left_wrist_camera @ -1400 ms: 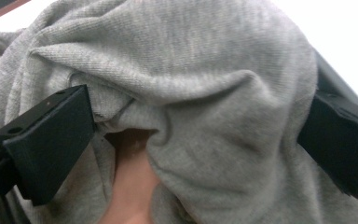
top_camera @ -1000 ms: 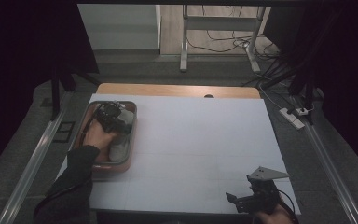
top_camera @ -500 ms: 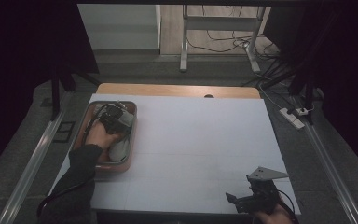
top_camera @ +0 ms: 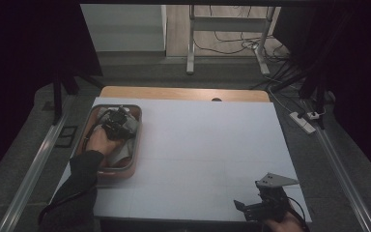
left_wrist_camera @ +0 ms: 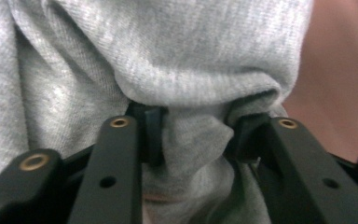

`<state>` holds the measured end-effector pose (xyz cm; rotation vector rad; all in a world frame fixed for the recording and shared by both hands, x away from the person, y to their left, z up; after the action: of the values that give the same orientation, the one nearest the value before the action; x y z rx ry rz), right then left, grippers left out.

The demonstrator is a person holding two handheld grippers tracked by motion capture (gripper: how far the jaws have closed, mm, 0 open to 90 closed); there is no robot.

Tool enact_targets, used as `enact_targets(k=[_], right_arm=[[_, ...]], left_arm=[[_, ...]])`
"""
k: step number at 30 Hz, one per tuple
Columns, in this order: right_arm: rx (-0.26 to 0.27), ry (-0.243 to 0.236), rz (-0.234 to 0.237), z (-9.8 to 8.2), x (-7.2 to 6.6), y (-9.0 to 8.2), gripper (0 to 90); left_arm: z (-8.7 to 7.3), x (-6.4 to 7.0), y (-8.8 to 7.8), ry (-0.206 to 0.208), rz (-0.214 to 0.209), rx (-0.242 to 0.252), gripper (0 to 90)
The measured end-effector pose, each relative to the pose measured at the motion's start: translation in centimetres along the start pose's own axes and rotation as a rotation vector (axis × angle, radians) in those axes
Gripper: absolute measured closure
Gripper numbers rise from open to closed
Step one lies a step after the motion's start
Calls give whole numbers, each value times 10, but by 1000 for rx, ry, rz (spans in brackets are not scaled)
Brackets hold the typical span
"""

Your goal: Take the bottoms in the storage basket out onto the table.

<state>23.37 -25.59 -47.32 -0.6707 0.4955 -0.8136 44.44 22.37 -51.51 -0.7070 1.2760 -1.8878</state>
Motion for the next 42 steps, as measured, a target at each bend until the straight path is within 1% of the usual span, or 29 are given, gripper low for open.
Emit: enact_targets(k=[1,2,3,5,7,9,11,13,14,16,18,19,22,23,24,26,28,29,30,32,34,35,36,39,40,42], right_arm=[[1,-1,0,0,0,0,0],[2,-2,1,0,0,0,0],[3,-6,1,0,-1,0,0],[4,-7,2,0,-1,0,0],[5,-9,3,0,-1,-1,0],[8,-9,5,0,-1,-1,0],[11,-10,8,0,0,-2,0],[14,-8,8,0,0,-2,0],[15,-9,8,0,0,-2,0],[16,-9,11,0,0,-2,0],[15,-11,10,0,0,-2,0],[16,-11,8,0,0,-2,0],[17,-12,8,0,0,-2,0],[18,-12,9,0,-1,-2,0],[18,-12,9,0,-1,-2,0],[17,-12,9,0,-1,-2,0],[16,-12,9,0,-1,-2,0],[17,-13,9,0,-1,-2,0],[17,-13,9,0,-1,-2,0],[16,-12,9,0,-1,-2,0],[16,-12,10,0,-1,-2,0],[15,-11,10,0,-1,-2,0],[15,-11,12,0,-1,-2,0],[15,-10,13,0,-1,-2,0],[15,-10,13,0,-1,-2,0],[17,-9,14,0,0,-2,0]], left_arm=[[0,1,0,5,8,-2,643],[0,2,-1,-2,13,-3,647],[1,3,-1,0,27,-6,651],[1,4,-2,1,31,-6,652],[1,5,-4,11,41,-7,654],[1,4,-6,6,40,-7,656],[1,2,-11,-11,29,15,658],[1,1,-14,-14,25,22,658],[0,0,-17,-11,25,31,658],[0,0,-24,-15,27,63,658],[-1,-1,-32,-5,32,97,657],[-1,-2,-36,-9,30,111,657],[-2,-2,-48,1,29,157,656],[-3,-2,-55,7,32,177,654],[-3,-2,-55,7,32,177,654],[-4,-2,-62,9,34,197,654],[-5,-2,-72,6,25,228,653],[-5,-1,-75,6,21,237,653],[-5,-1,-75,6,21,237,653],[-5,0,-82,10,11,270,653],[-5,1,-89,13,2,291,653],[-4,3,-94,22,1,308,653],[-4,3,-94,22,1,308,653],[-3,8,-106,39,9,340,653],[-3,8,-106,39,9,340,653],[-2,10,-113,51,18,359,652]])
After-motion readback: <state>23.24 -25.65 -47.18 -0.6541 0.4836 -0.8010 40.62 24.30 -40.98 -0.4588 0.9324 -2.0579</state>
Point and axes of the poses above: each handheld gripper's, and its own axes: y roughly forward along the jaws, z roughly out of its top, x roughly to its right, the point moved 2 cm from there along y, roughly forward along the jaws, and after that the axes turned 6 degrees about y, right-handed, at the moved point
